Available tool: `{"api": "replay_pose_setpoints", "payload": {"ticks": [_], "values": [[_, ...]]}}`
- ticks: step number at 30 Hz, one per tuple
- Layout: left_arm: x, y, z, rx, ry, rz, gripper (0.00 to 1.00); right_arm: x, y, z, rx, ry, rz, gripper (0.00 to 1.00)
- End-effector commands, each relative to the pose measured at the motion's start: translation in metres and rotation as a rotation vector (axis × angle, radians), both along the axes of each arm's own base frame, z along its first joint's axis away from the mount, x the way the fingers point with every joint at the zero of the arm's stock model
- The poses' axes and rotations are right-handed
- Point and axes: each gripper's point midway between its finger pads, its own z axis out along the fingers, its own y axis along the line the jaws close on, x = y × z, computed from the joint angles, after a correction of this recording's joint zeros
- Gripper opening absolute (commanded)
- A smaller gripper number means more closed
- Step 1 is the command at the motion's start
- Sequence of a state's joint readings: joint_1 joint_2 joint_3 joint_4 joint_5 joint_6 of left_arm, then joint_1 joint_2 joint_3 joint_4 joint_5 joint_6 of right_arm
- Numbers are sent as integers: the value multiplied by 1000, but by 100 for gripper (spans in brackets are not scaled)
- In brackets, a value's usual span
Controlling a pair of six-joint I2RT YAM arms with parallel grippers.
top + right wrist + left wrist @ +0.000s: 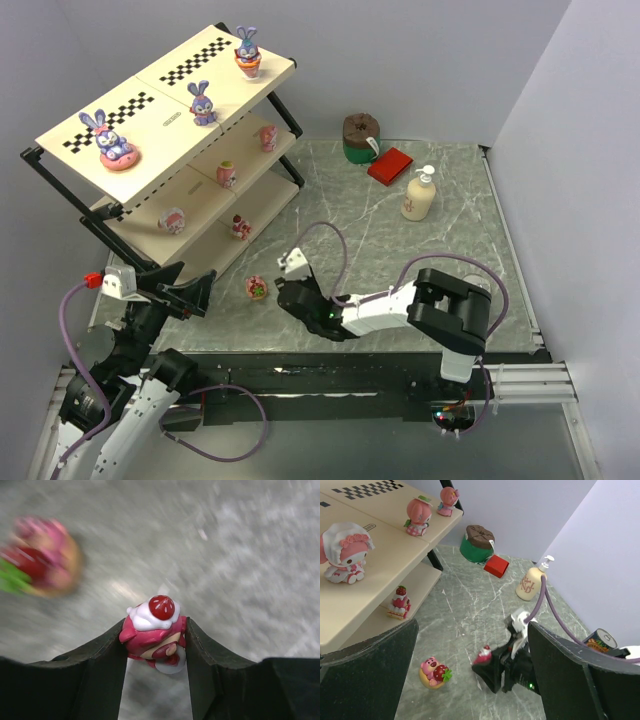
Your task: Place and organize the plastic toys onto the shelf
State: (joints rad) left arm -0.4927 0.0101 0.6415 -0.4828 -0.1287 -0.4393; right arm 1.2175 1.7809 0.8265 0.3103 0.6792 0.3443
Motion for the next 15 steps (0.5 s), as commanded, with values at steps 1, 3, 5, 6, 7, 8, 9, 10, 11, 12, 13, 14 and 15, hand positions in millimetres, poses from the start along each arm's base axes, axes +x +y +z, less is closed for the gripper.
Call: {"api": "replay_pose_setpoints", "payload": {"ticks": [1,3,5,6,7,8,9,10,11,12,13,14,15], "values": [[-23,13,24,-72,-134,2,96,13,46,58,124,-74,62,5],[-24,15,25,-77,-137,9,96,15,65,76,159,-90,91,5],[-25,16,27,-80,-143,14,96,18,85,93,199,-95,122,5],[-27,18,30,-83,-150,17,96,19,92,91,196,-90,130,5],[-27,20,30,-84,-148,28,96,21,104,103,223,-99,139,5],[-29,23,32,-87,-153,35,96,22,110,104,230,-97,147,5],[-31,26,36,-90,-163,44,96,22,117,97,221,-89,155,5],[-33,29,37,-93,-168,55,96,23,127,106,245,-95,163,5],[-37,32,43,-99,-183,60,96,23,133,106,258,-86,172,5],[-39,34,46,-103,-191,62,96,22,140,98,256,-79,181,5],[-41,35,50,-108,-202,64,97,24,148,103,277,-83,184,5],[-45,38,56,-114,-221,65,96,24,153,96,276,-74,187,6],[-47,38,58,-115,-227,63,96,23,161,99,304,-76,208,6]]}}
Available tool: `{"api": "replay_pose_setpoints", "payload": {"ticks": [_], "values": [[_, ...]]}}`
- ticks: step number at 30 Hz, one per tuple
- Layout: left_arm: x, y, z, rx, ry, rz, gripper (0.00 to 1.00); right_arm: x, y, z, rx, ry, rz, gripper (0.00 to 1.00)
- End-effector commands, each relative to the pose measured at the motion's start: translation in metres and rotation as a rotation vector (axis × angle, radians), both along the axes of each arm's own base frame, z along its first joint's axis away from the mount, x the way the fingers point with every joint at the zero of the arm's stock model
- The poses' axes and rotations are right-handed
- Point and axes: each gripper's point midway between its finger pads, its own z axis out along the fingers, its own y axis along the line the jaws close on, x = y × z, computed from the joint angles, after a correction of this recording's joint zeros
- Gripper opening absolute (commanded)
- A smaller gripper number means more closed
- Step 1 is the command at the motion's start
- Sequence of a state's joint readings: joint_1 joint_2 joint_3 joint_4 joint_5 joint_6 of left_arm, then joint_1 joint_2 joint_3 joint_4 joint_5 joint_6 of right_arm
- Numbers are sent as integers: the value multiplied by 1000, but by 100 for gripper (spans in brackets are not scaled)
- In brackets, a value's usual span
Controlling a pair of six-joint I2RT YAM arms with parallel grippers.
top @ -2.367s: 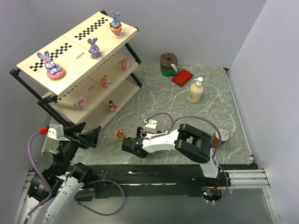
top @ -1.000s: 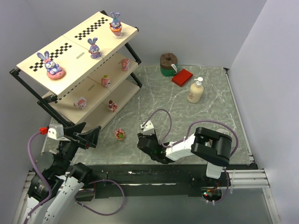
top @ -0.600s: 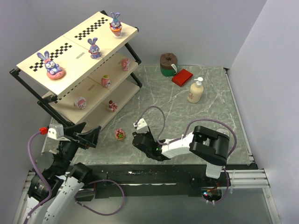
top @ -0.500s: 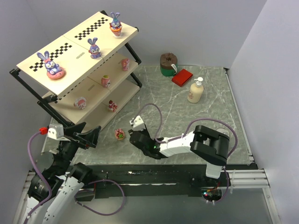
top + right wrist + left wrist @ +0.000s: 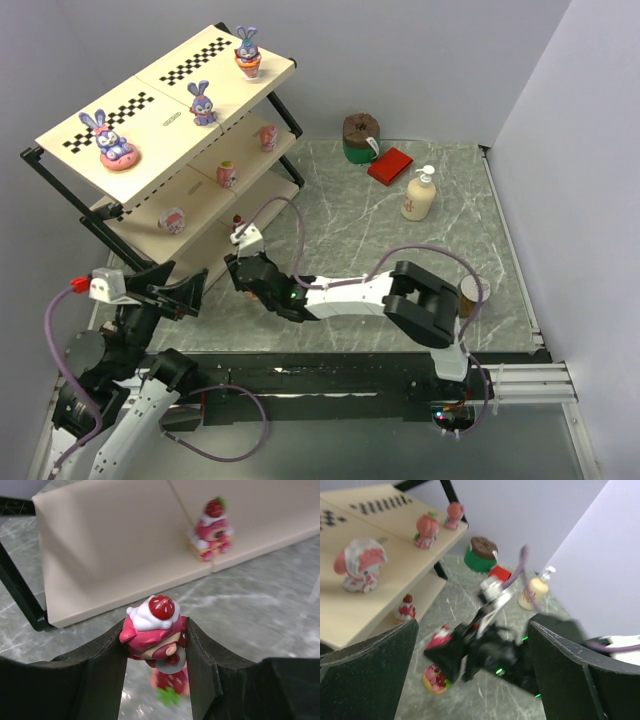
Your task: Place and organize the plastic toys onto the shelf
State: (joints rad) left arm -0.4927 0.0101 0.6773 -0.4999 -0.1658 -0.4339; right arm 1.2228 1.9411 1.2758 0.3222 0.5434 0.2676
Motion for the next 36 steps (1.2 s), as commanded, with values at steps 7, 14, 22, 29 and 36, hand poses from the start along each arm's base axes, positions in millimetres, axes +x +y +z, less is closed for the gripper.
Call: {"api": "replay_pose_setpoints", "payload": {"ticks": [7,14,22,29,36], "values": [[-48,29,53,-93,-218,18,96,-2,68,-3,96,-23,139,8],[-56,32,60,-108,-241,12,96,2,89,-12,100,-38,166,9],[-62,33,69,-120,-257,0,96,6,118,-16,143,1,179,13],[-66,32,73,-125,-272,-18,96,8,125,-33,141,22,173,14],[-68,31,77,-123,-281,-27,96,11,135,-46,127,42,179,16]]}}
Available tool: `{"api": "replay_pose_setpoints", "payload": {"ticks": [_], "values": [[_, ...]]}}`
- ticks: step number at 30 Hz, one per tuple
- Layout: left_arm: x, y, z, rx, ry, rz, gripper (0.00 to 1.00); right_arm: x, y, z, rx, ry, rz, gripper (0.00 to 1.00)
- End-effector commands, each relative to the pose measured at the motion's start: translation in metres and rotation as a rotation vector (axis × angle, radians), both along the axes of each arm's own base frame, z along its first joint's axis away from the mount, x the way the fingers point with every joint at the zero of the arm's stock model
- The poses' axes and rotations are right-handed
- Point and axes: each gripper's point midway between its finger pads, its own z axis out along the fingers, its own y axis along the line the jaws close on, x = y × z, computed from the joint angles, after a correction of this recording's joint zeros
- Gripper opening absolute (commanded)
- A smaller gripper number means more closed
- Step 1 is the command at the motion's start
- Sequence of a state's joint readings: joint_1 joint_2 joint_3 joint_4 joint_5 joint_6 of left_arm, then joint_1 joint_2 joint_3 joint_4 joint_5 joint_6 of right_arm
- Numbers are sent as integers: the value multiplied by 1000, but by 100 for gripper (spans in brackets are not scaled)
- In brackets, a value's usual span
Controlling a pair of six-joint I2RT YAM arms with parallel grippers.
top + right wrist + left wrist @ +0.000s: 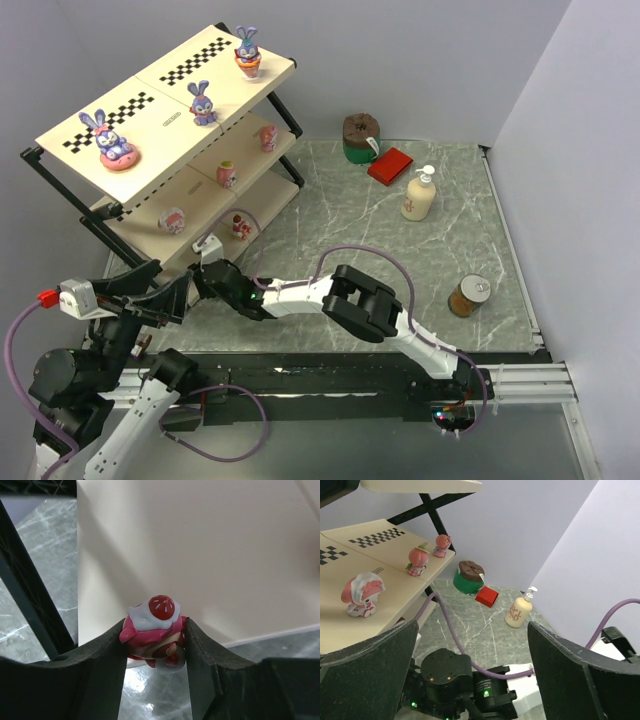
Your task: Place and organize the plastic toys onto the shelf
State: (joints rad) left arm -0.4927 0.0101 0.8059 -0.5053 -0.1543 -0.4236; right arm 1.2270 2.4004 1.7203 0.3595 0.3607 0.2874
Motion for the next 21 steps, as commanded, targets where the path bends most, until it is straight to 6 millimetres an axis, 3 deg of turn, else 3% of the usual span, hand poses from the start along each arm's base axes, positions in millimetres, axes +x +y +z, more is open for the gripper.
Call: {"api": "replay_pose_setpoints", "payload": {"ticks": [1,7,14,21], "values": [[-42,18,27,-76,-167,-21,96,4,18,21,66,-13,5,17],[-43,17,29,-77,-175,-26,96,6,18,14,48,-13,1,21],[-42,18,28,-77,-168,-24,96,7,19,8,30,-15,-8,45],[-41,17,27,-74,-163,-24,96,10,15,8,19,-36,-28,59]]}}
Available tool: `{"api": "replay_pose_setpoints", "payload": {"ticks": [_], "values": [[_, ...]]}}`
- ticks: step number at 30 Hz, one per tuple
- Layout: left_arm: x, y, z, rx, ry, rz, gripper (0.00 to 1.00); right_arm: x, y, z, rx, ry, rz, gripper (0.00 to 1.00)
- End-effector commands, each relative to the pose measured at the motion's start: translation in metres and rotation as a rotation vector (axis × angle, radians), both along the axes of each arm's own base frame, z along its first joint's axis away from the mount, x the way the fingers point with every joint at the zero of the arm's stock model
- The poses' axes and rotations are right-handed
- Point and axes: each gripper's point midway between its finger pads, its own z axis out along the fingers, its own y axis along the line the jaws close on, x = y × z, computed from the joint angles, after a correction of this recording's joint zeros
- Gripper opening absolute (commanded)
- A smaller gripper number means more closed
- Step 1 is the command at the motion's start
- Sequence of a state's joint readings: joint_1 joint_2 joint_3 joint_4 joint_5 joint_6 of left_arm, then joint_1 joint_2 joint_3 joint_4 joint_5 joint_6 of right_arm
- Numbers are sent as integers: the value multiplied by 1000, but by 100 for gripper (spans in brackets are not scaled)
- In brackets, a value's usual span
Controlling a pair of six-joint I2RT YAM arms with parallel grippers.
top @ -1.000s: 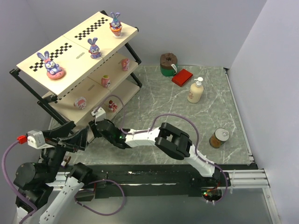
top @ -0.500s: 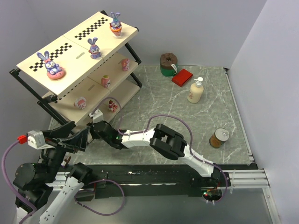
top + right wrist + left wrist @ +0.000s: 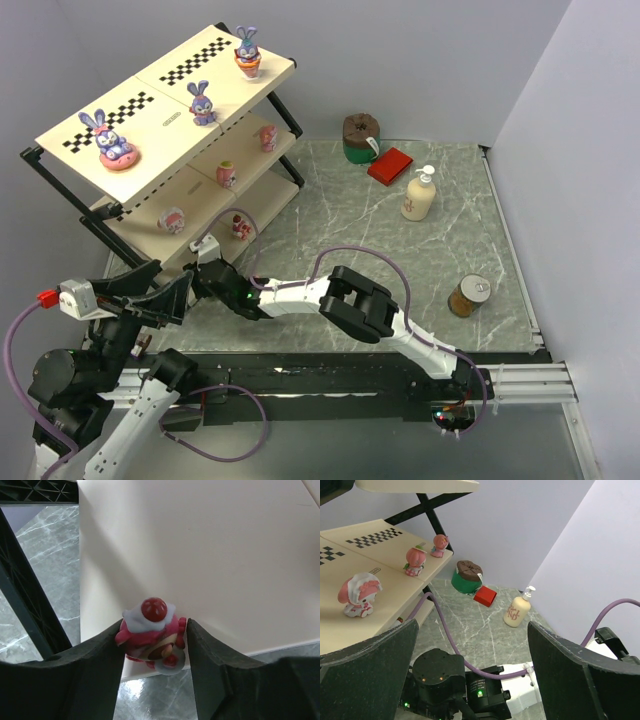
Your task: Place and organize the plastic toys onto the shelf
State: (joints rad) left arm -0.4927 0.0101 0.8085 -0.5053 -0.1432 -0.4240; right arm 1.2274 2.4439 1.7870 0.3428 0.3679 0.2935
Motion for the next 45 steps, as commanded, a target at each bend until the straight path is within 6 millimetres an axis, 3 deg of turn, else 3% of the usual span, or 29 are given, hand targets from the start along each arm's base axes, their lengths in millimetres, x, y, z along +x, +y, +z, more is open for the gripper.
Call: {"api": "replay_pose_setpoints", "payload": {"ticks": [1,10,13,17,29,45], "values": [[-41,19,26,-78,-161,-14,96,6,5,11,13,-39,-21,59],[-39,18,24,-77,-155,-15,96,6,2,11,18,-53,-25,63],[-39,17,24,-77,-155,-16,96,6,2,16,31,-63,-24,69],[-38,18,24,-75,-151,-11,96,6,-2,25,29,-78,-37,85],[-37,16,23,-74,-145,-15,96,-4,-6,48,57,-134,-29,100],[-34,18,20,-69,-130,0,97,-25,-24,101,100,-227,-6,100]]}}
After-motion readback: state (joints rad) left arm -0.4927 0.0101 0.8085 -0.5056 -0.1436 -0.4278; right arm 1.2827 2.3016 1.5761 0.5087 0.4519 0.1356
